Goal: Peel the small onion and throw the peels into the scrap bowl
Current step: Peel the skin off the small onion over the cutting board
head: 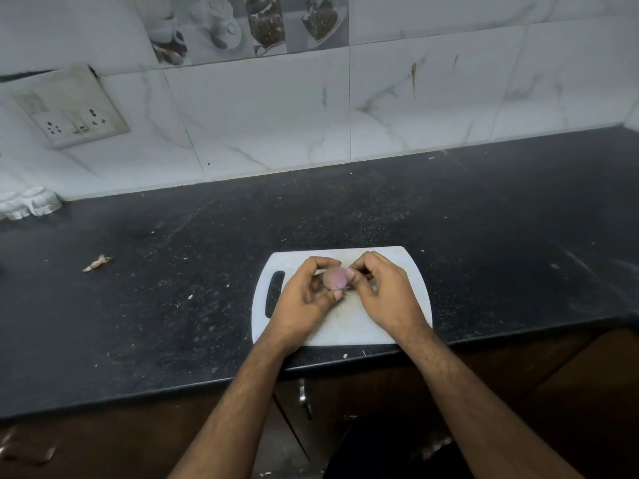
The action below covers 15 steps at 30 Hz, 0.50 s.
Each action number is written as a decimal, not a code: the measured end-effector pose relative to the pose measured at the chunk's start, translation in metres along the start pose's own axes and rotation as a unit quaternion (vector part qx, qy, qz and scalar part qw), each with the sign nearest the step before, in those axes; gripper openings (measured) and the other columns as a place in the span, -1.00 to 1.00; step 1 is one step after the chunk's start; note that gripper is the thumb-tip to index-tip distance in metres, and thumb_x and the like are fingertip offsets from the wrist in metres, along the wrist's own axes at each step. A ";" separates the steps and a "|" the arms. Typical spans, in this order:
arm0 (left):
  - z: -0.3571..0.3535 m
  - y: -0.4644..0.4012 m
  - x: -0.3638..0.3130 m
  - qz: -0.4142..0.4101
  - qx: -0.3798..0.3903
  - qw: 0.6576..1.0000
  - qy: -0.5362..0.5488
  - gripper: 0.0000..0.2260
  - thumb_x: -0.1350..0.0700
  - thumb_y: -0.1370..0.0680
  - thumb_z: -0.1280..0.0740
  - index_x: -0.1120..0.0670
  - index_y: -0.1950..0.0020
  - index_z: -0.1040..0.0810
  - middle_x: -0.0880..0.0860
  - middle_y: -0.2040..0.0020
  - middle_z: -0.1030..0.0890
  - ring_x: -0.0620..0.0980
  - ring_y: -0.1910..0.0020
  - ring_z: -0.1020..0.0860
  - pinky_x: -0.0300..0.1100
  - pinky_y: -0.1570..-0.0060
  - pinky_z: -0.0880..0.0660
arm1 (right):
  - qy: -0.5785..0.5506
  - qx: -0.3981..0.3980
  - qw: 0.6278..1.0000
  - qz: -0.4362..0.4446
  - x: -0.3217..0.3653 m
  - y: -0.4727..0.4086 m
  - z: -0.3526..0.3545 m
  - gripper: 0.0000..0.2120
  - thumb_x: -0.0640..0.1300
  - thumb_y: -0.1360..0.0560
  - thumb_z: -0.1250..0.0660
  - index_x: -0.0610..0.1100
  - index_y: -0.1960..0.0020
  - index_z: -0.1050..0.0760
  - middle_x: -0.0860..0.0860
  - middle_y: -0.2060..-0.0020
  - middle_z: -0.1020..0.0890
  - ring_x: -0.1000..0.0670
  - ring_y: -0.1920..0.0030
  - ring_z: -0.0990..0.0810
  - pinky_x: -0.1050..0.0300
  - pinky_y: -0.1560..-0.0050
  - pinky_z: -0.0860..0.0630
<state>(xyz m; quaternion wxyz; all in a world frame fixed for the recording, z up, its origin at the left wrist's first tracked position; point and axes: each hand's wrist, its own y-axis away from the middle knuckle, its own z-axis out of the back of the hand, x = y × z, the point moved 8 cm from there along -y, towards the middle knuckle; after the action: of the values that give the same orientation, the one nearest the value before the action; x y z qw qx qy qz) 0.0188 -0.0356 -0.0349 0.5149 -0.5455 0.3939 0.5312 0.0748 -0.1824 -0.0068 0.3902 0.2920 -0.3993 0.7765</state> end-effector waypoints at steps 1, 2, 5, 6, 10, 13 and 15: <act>0.000 0.000 0.000 0.001 0.001 1.000 0.005 -0.63 0.35 -0.55 -0.48 0.05 -0.29 -0.57 0.09 -0.22 -0.70 0.09 -0.29 -0.65 0.05 -0.40 -0.54 | 0.011 0.004 1.000 0.000 0.000 0.000 -0.001 -0.87 -0.09 -0.62 -0.37 -0.09 0.08 -0.52 0.10 0.17 -0.61 0.11 0.15 -0.57 0.13 0.12 -0.53; 0.000 0.000 0.001 0.003 0.002 1.000 0.008 -0.63 0.35 -0.55 -0.48 0.06 -0.29 -0.57 0.10 -0.21 -0.70 0.11 -0.30 -0.64 0.05 -0.40 -0.54 | 0.024 0.011 1.000 0.001 0.000 0.001 -0.002 -0.87 -0.07 -0.63 -0.34 -0.09 0.07 -0.50 0.12 0.17 -0.59 0.12 0.17 -0.55 0.10 0.14 -0.53; 0.000 0.000 0.002 0.013 0.008 1.000 0.022 -0.64 0.35 -0.55 -0.48 0.08 -0.29 -0.56 0.06 -0.21 -0.71 0.08 -0.31 -0.64 0.02 -0.39 -0.53 | 0.078 0.034 0.996 0.010 0.004 0.002 -0.006 -0.86 -0.01 -0.66 -0.25 -0.06 0.00 -0.44 0.17 0.12 -0.54 0.11 0.16 -0.54 0.06 0.15 -0.53; 0.000 0.000 0.002 0.016 0.009 1.000 0.024 -0.64 0.35 -0.55 -0.48 0.08 -0.30 -0.56 0.06 -0.20 -0.72 0.06 -0.31 -0.65 0.01 -0.39 -0.53 | 0.097 0.042 0.994 0.012 0.005 0.002 -0.008 -0.86 0.00 -0.67 -0.22 -0.06 -0.03 -0.43 0.16 0.10 -0.52 0.10 0.15 -0.53 0.05 0.15 -0.52; -0.001 0.000 0.003 0.022 0.011 0.999 0.044 -0.63 0.40 -0.56 -0.46 0.14 -0.31 -0.53 0.08 -0.17 -0.73 0.03 -0.27 -0.66 0.00 -0.40 -0.54 | 0.119 0.049 0.992 -0.006 0.006 0.002 -0.009 -0.86 -0.03 -0.69 -0.16 -0.09 -0.08 -0.40 0.09 0.03 -0.50 0.05 0.13 -0.51 0.06 0.14 -0.49; 0.001 0.000 0.003 0.025 0.009 0.998 0.064 -0.63 0.41 -0.56 -0.45 0.16 -0.32 -0.52 0.12 -0.19 -0.72 0.07 -0.25 -0.67 0.06 -0.40 -0.52 | 0.128 0.055 0.990 -0.037 0.001 -0.001 -0.010 -0.87 -0.04 -0.68 -0.16 -0.09 -0.07 -0.40 0.06 0.03 -0.51 0.04 0.14 -0.51 0.07 0.15 -0.46; 0.001 0.000 0.002 0.017 0.012 0.998 0.064 -0.64 0.41 -0.57 -0.44 0.15 -0.32 -0.54 0.11 -0.24 -0.70 0.09 -0.28 -0.66 0.09 -0.41 -0.51 | 0.152 0.065 0.985 -0.051 -0.003 -0.001 -0.013 -0.86 -0.02 -0.67 -0.17 -0.08 -0.02 -0.39 0.06 0.07 -0.52 0.02 0.17 -0.51 0.08 0.19 -0.39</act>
<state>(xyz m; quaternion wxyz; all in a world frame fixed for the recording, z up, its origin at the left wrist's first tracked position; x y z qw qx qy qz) 0.0184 -0.0345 -0.0363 0.4860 -0.5656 0.4413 0.4993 0.0757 -0.1723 -0.0157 0.4657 0.2150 -0.2687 0.8153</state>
